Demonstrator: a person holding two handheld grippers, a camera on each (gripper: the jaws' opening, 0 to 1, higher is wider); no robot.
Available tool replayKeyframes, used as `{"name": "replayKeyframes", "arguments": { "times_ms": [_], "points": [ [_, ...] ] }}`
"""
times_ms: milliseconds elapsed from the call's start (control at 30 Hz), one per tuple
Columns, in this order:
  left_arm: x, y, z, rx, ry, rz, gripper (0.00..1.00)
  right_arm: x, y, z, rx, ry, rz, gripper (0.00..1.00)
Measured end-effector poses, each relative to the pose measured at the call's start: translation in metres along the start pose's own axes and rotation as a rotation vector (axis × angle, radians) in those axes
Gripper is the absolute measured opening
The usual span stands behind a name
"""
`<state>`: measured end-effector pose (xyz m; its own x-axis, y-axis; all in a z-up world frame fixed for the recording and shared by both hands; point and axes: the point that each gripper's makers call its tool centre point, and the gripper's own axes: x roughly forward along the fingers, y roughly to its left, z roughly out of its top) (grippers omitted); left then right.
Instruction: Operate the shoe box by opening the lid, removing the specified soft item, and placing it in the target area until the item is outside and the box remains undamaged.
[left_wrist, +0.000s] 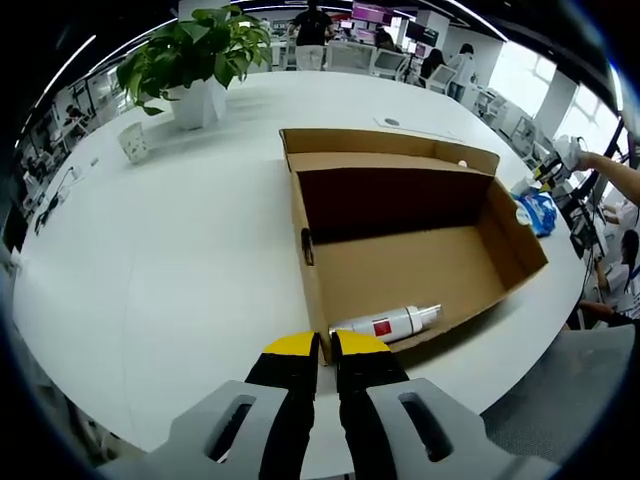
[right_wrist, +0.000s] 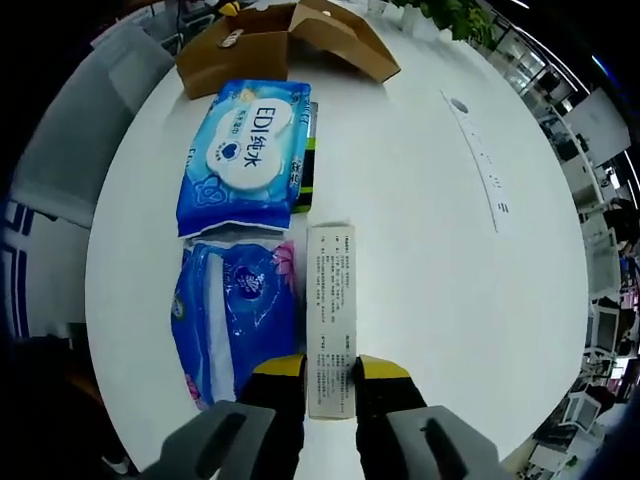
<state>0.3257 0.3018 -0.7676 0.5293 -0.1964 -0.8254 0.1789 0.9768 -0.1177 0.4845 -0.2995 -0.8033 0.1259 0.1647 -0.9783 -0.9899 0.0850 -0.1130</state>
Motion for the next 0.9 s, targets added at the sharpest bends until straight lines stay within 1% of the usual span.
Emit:
{"name": "replayKeyframes", "arguments": {
  "times_ms": [200,267,467,567,733,900],
  "points": [
    [0.000,-0.001,0.000,0.004,0.003,-0.001,0.04,0.001,-0.004,0.000,-0.008,0.020,-0.018,0.15],
    [0.000,-0.001,0.000,0.004,0.001,0.000,0.04,0.002,-0.006,-0.002,-0.026,0.032,-0.030,0.15],
    [0.001,0.000,0.000,0.008,0.001,0.000,0.04,0.000,-0.008,-0.002,-0.028,0.039,-0.046,0.16],
    [0.001,0.000,0.000,0.012,0.001,0.000,0.04,-0.001,-0.008,-0.002,-0.036,0.038,-0.050,0.17],
    [0.001,0.000,0.000,0.019,0.001,0.000,0.04,-0.004,-0.009,0.000,-0.023,0.026,-0.059,0.19],
    [0.001,0.000,0.000,0.027,0.001,-0.001,0.05,-0.010,-0.009,0.004,-0.007,0.014,-0.073,0.23]
  ]
}}
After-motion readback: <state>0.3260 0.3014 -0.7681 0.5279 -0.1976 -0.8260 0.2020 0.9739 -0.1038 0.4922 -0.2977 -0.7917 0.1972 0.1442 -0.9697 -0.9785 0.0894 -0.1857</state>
